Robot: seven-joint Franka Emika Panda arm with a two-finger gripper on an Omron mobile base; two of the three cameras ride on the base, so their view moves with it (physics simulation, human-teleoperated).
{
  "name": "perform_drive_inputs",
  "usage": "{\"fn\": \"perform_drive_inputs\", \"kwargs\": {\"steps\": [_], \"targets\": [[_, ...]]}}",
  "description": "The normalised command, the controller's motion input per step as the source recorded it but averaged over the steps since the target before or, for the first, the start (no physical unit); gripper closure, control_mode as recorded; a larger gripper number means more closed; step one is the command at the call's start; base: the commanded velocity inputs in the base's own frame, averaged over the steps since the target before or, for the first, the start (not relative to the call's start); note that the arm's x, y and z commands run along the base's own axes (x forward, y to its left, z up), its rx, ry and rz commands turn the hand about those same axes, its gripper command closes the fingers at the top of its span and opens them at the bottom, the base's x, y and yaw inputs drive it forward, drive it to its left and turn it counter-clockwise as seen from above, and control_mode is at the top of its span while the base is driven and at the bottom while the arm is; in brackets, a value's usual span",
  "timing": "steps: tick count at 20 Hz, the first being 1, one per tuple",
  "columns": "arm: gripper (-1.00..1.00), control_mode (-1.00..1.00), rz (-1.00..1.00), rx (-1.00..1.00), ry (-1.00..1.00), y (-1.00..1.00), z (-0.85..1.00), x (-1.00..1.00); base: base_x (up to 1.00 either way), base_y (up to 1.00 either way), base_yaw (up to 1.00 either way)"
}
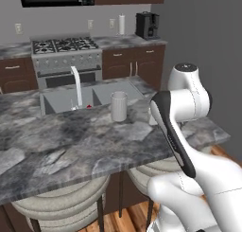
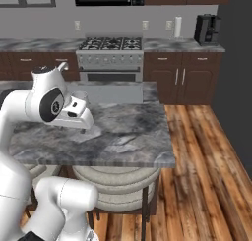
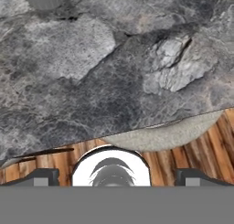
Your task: Pick the glass cup and colander and place them in the sink. Then turn on the water.
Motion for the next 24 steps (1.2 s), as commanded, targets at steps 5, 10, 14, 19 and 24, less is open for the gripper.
{"fn": "perform_drive_inputs", "kwargs": {"steps": [5,10,14,19,24], "targets": [[-1.0,-1.0,0.01,0.02,0.09,0.02,0.02,0.28,0.09,0.05,0.0],[-1.0,-1.0,0.0,0.01,0.0,0.03,0.32,0.37,0.0,0.0,0.0],[-1.0,-1.0,0.0,0.0,0.01,0.04,0.42,0.42,0.0,0.0,0.0],[-1.0,-1.0,-0.01,0.0,0.07,0.04,0.31,0.54,0.0,0.0,0.0],[-1.0,-1.0,-0.01,0.0,0.07,0.07,0.21,0.61,0.0,0.0,0.0]]}}
